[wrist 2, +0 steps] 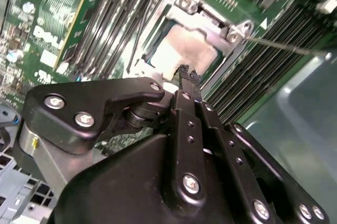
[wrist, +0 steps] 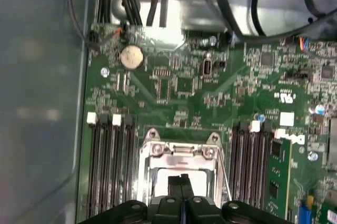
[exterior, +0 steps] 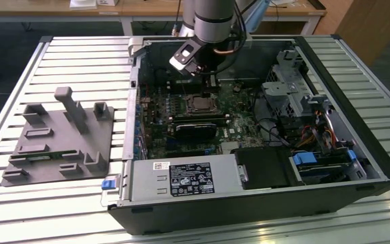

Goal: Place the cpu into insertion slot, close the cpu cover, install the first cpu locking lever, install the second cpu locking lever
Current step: 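Close the cpu cover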

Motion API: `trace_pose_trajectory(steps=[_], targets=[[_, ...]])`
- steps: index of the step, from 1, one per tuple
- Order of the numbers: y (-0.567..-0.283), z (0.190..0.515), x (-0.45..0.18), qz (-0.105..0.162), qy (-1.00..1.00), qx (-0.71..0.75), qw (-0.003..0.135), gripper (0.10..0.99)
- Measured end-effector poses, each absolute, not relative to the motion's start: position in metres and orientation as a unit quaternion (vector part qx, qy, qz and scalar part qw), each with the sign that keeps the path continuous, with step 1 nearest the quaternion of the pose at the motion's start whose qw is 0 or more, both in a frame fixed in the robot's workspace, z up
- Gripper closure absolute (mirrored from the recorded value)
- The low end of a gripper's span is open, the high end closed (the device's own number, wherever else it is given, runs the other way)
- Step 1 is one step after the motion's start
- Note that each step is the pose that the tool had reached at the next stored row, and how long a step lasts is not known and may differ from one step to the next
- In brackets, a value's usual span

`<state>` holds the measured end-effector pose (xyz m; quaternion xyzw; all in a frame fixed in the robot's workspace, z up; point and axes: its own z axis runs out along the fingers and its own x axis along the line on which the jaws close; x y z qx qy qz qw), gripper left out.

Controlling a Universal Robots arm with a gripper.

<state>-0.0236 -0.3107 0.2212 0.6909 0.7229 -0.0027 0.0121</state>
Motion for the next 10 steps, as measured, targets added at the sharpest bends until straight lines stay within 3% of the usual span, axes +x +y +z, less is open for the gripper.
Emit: trace_pose_trajectory(steps=[10], targets=[[-0.311, 0.213, -0.037, -0.003, 0.723, 0.691, 0.012, 0.98]])
